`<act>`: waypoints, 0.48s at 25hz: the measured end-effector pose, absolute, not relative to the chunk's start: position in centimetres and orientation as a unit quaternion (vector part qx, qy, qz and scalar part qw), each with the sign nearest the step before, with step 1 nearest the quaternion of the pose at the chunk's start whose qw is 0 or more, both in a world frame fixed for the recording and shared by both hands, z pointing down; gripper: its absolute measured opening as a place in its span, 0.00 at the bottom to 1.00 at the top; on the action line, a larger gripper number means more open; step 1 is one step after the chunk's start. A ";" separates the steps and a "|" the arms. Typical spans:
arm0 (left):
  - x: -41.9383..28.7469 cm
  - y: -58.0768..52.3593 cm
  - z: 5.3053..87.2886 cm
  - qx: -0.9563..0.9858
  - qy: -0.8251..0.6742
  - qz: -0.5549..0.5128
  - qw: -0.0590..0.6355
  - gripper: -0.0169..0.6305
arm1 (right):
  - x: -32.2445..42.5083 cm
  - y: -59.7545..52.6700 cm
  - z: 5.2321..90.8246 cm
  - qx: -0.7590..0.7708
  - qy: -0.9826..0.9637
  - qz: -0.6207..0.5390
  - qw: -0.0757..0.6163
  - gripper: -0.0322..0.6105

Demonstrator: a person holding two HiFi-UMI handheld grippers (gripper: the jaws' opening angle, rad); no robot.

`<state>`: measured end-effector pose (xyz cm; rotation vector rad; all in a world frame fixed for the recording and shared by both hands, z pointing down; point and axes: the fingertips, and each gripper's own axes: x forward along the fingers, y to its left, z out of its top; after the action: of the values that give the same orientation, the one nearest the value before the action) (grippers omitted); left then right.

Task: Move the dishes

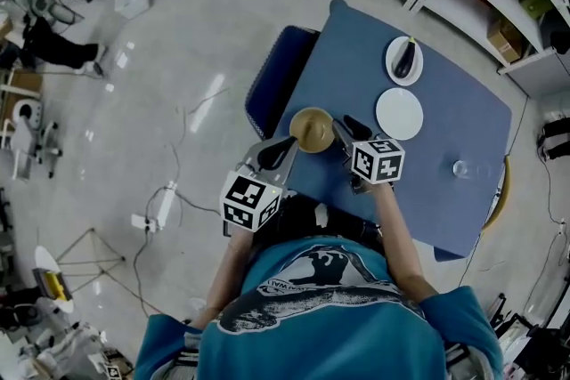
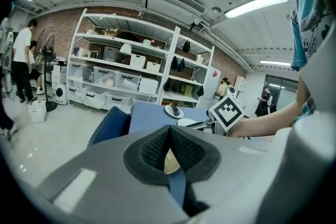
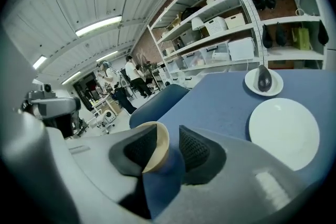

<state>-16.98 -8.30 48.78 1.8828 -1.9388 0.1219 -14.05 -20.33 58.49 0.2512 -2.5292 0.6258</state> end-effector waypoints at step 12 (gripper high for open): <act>-13.6 -11.3 48.9 0.727 -0.653 0.047 0.205 0.05 | -6.3 -21.8 55.1 0.148 -0.939 0.230 0.207 0.26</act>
<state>-13.65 -11.33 48.93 2.0278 -1.8209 0.1318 -6.26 -21.81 55.07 0.4127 -2.6152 0.6398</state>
